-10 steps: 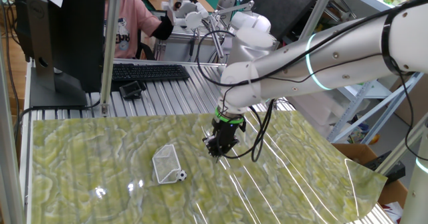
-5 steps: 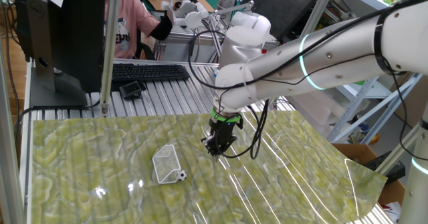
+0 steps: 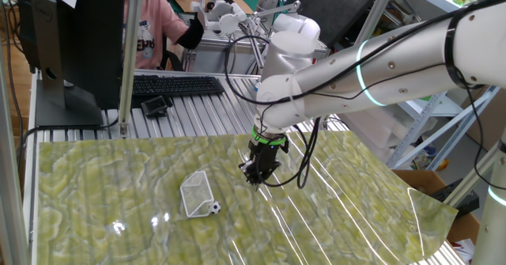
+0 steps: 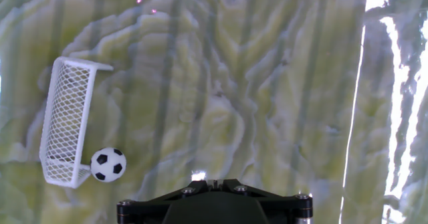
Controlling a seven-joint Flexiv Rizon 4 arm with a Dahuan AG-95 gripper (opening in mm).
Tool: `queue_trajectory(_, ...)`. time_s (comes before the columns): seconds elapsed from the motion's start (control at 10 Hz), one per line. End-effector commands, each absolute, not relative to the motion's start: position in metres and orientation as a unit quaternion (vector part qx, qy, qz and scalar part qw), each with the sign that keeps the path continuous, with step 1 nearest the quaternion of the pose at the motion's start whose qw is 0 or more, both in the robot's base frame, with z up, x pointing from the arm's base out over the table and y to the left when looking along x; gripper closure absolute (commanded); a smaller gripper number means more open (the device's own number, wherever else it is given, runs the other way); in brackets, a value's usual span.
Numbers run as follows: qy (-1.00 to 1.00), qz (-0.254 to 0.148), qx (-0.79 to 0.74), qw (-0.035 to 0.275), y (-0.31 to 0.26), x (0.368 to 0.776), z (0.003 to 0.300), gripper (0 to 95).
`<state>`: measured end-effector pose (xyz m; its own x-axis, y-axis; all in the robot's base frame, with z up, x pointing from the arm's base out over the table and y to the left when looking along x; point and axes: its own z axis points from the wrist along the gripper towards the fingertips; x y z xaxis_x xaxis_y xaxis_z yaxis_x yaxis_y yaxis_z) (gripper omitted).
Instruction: Push the soccer ball into the goal
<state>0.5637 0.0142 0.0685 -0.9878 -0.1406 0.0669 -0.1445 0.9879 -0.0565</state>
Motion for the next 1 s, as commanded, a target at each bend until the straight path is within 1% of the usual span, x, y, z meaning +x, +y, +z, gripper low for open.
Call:
queue_trajectory(0.1, -0.998, 0.03, 0.049, 0.03, 0.014, 0.564, 0.068, 95.0)
queue_trajectory(0.2, -0.998, 0.027, 0.049, 0.03, 0.014, 0.564, 0.068, 95.0)
queue_trajectory(0.4, -0.999, -0.013, 0.024, 0.024, 0.015, 0.563, 0.069, 95.0)
queue_trajectory(0.5, -1.0, -0.012, 0.015, 0.014, 0.016, 0.561, 0.07, 95.0)
queue_trajectory(0.6, -1.0, -0.011, 0.014, 0.014, 0.017, 0.558, 0.073, 95.0)
queue_trajectory(0.7, -1.0, -0.012, 0.015, 0.021, 0.02, 0.551, 0.078, 95.0)
queue_trajectory(1.0, -0.999, -0.011, 0.019, 0.025, 0.021, 0.55, 0.079, 95.0)
